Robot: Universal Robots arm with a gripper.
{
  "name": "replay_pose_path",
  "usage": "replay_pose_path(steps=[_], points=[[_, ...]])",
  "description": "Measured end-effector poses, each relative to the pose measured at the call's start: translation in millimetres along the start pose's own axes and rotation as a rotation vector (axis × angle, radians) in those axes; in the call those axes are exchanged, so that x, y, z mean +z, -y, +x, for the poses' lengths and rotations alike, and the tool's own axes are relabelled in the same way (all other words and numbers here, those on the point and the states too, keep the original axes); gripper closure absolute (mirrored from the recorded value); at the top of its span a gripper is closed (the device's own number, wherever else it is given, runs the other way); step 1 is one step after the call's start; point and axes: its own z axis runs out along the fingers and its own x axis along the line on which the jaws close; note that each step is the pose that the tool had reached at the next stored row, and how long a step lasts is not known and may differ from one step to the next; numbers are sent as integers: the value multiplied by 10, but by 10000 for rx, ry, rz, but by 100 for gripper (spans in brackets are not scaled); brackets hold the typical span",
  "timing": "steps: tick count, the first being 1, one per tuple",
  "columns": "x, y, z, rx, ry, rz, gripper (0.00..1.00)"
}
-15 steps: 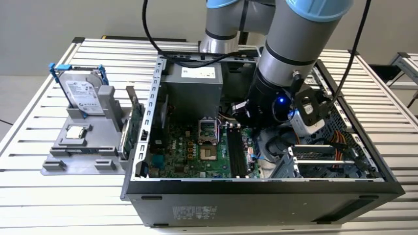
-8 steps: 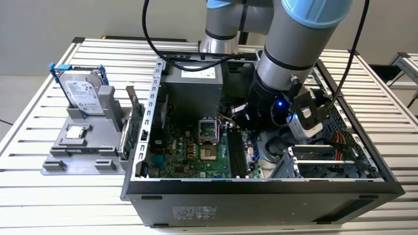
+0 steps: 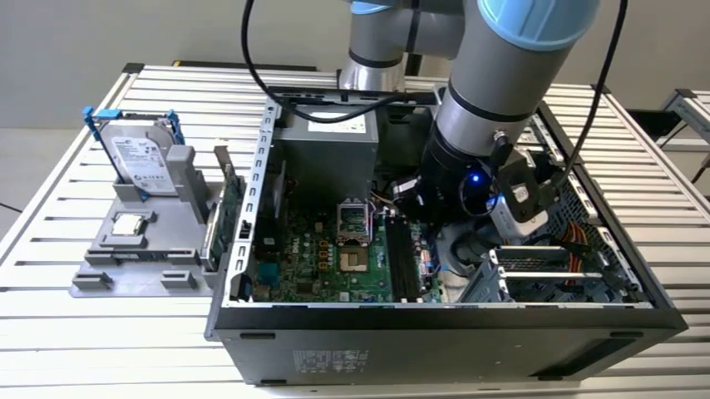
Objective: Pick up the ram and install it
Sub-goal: 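Insert the ram into the slot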
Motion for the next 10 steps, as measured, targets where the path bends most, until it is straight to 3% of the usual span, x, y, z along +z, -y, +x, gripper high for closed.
replay_pose_path(steps=[10], points=[[109,22,25,-3,0,1,100]])
